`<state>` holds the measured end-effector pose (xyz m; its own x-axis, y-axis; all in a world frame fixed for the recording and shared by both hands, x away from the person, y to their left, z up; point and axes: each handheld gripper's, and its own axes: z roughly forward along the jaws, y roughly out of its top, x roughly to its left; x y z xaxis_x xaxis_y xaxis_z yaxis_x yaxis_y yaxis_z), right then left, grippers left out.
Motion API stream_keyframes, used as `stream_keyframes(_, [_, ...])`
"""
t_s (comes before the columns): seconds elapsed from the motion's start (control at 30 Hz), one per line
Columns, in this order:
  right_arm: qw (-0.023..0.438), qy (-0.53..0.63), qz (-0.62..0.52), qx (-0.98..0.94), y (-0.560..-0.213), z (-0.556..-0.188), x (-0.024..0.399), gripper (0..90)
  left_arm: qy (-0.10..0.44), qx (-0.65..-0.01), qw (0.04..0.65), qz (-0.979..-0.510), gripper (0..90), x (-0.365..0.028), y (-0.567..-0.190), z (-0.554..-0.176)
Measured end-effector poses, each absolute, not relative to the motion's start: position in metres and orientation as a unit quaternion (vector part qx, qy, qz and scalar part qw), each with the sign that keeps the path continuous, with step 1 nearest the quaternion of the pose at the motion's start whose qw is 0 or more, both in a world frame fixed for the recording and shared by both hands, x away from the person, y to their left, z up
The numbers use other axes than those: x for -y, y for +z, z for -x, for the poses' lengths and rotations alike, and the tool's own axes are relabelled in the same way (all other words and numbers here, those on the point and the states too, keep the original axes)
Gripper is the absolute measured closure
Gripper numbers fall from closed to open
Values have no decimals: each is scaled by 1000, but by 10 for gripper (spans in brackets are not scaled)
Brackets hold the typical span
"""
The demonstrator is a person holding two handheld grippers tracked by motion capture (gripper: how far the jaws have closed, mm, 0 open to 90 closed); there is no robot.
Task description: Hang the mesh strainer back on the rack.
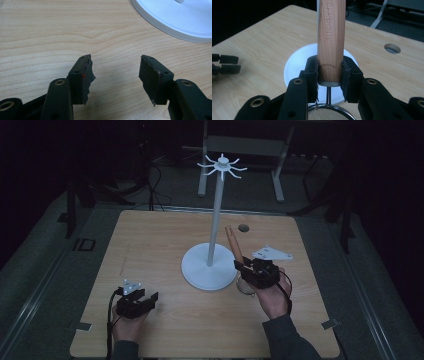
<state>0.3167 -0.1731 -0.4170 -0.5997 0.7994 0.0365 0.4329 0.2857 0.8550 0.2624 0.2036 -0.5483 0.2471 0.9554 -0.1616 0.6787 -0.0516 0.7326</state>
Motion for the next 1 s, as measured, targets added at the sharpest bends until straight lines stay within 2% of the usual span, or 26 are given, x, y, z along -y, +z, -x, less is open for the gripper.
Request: stream_keyframes(1.0, [246,494,-361,-752,-388,-318,166,697,190,-583,366,-701,440,-203,-548,-263])
